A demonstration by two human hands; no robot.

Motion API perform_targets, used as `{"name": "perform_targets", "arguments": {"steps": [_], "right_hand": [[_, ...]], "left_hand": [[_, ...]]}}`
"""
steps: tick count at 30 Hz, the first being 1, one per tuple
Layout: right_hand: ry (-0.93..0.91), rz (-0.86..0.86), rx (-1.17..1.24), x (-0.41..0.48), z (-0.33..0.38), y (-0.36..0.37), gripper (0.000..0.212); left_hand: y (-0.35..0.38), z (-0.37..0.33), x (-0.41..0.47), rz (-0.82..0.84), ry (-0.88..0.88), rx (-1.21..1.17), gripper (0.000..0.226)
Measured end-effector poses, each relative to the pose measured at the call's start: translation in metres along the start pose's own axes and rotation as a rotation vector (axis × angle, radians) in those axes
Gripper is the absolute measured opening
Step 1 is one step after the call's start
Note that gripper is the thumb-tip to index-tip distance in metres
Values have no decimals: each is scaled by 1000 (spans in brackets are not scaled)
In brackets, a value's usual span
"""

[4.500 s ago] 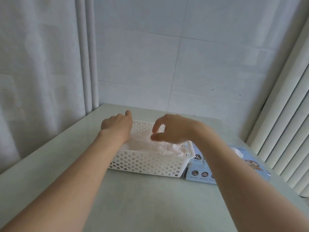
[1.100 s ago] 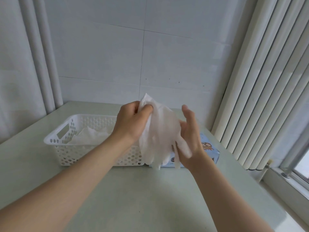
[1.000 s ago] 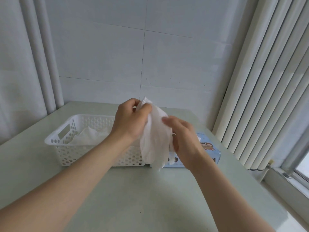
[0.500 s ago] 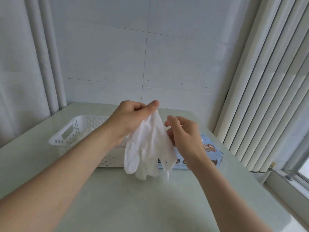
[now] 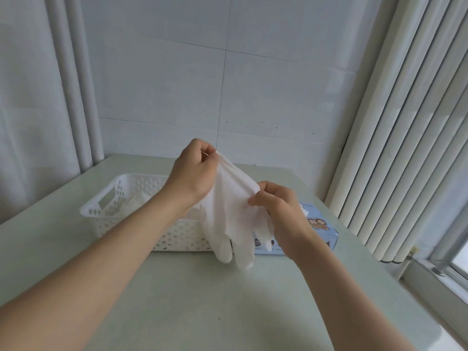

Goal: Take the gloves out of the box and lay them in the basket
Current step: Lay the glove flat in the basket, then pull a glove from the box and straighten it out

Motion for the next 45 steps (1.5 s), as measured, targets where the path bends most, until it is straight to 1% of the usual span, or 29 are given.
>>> {"name": "perform_targets", "arguments": {"steps": [3,4,6,8,10,12,14,15,19,22,24,26,29,31,32,33,34,35,36,37,38,39,40,42,45], "right_hand": [[68,25,80,1,-4,-2,33],[85,8,94,1,-4,-2,31],[95,-92,91,3,-6,0,20],[64,-223,62,6,-7,1,11],[8,-326,-7,12,-6,7,8],[-69,-368,-107,19,0,10,10],[-132,-367,-231,30,10,20,14],[-155,-348,-304,38,13,25,16],[-201,-237,-567,71,20,53,24],[-243,-108,-711,85,20,75,31],[-246,-25,-789,90,17,87,39],[-229,43,-882,92,15,98,46],[-247,105,-1176,92,11,108,56],[-308,101,-1360,90,11,111,55],[-338,115,-1390,89,14,112,50],[-351,157,-1365,89,17,112,42],[-345,234,-1297,87,21,112,35],[-310,331,-1230,86,24,112,35],[-242,436,-1198,84,27,112,42],[-150,531,-1200,82,29,111,54],[-59,601,-1228,79,30,110,63],[4,644,-1278,79,29,109,69],[34,672,-1329,80,24,108,67],[39,689,-1394,83,14,109,64],[19,689,-1432,85,2,114,52]], "left_hand": [[-4,-2,0,-19,73,62,14],[-6,-3,1,-23,80,76,15],[-11,-2,4,-27,87,120,16],[-17,1,8,-41,86,197,17],[-26,7,11,-47,62,277,17],[-29,15,14,-45,33,354,14],[-38,23,19,-42,1,444,13],[-42,27,22,-37,-21,496,17],[-65,39,30,25,-150,689,45],[-82,47,30,65,-225,849,69],[-89,50,31,65,-233,984,70],[-93,52,31,76,-264,1079,64],[-92,53,31,103,-315,1153,66],[-90,54,31,127,-295,1217,71],[-89,54,31,130,-246,1265,70],[-87,54,33,138,-166,1324,66],[-86,56,36,165,-88,1370,59],[-84,57,38,219,-38,1367,50],[-83,58,39,290,-43,1301,42],[-83,58,39,381,-95,1227,34],[-81,58,37,487,-153,1177,34],[-79,56,34,591,-200,1150,43],[-77,55,31,660,-239,1143,53],[-73,56,27,730,-291,1159,67],[-70,57,23,762,-313,1181,68]]}}
Point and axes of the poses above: each hand's wrist, its own x-axis towards the middle knuckle, its own y-axis out of the palm, z = x × y, the point moved 2 cm from there along x, towards the middle knuckle, and after that the axes turned 4 degrees about -y, right-handed, at the moved point
